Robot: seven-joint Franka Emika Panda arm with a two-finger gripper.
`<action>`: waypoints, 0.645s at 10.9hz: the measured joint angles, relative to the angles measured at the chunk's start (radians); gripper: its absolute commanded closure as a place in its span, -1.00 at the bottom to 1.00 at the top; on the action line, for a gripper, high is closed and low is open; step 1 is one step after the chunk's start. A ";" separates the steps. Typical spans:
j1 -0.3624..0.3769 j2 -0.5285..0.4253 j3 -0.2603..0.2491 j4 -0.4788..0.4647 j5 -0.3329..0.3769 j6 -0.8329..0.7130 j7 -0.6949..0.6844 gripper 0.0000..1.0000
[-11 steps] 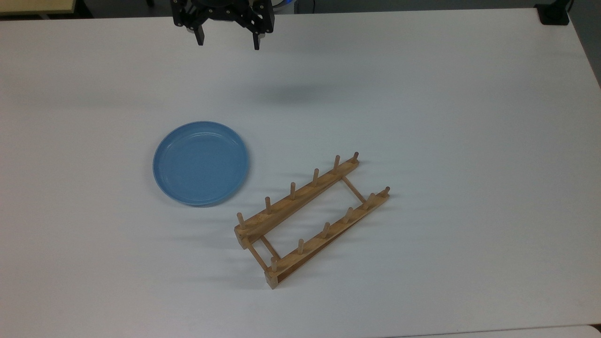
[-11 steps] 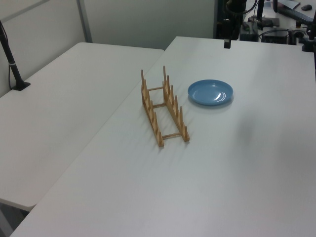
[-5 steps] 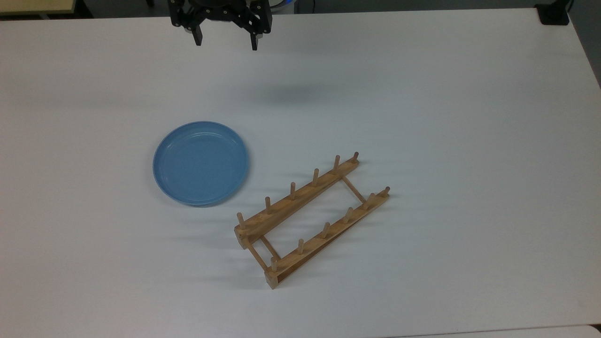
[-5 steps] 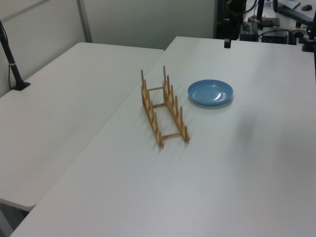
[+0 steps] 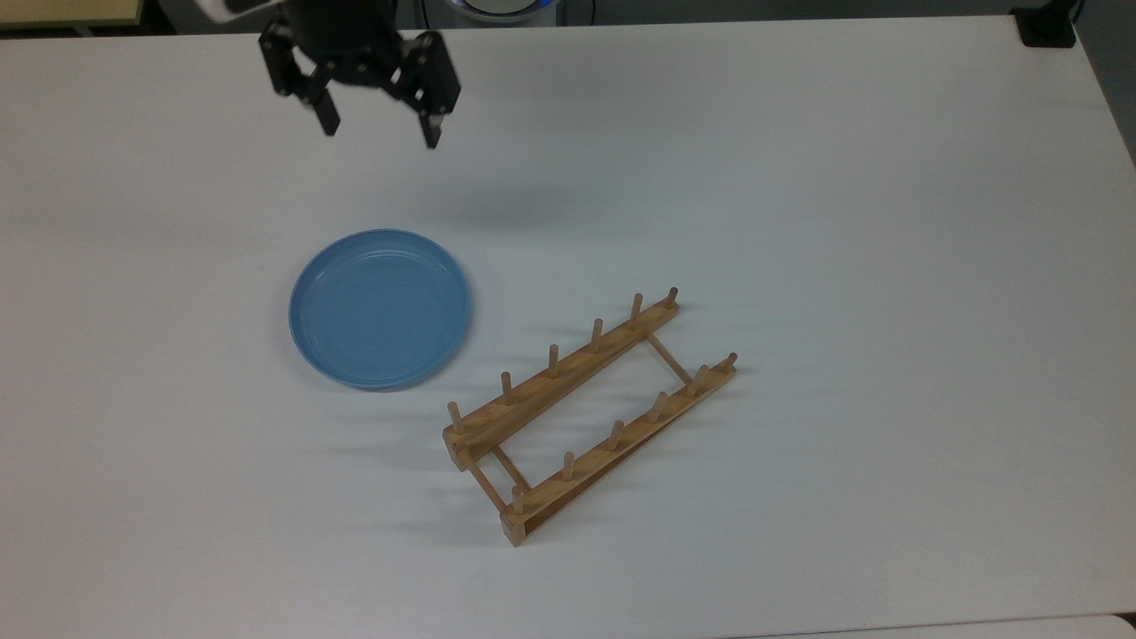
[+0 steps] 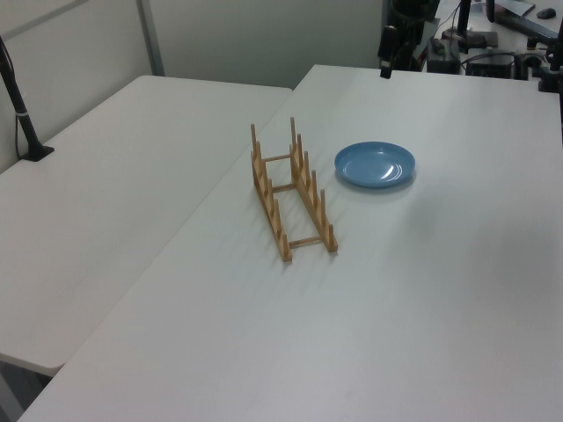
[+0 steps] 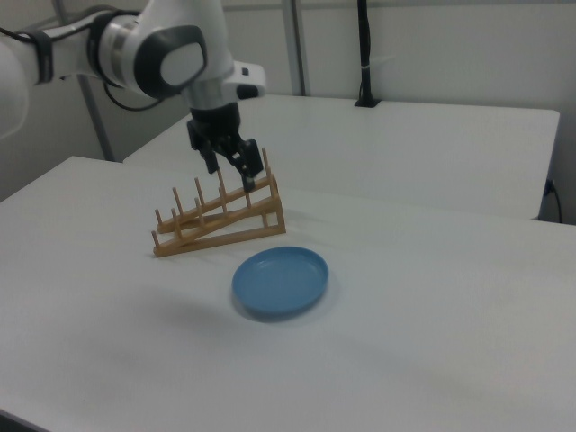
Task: Place plate in plate rack
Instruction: 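Move the gripper down to the rim of the light blue plate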
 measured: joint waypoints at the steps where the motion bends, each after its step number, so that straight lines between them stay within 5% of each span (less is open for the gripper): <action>1: -0.013 0.036 -0.004 0.011 0.009 0.021 0.000 -1.00; 7: -0.073 0.229 -0.014 0.067 0.039 0.112 -0.155 -1.00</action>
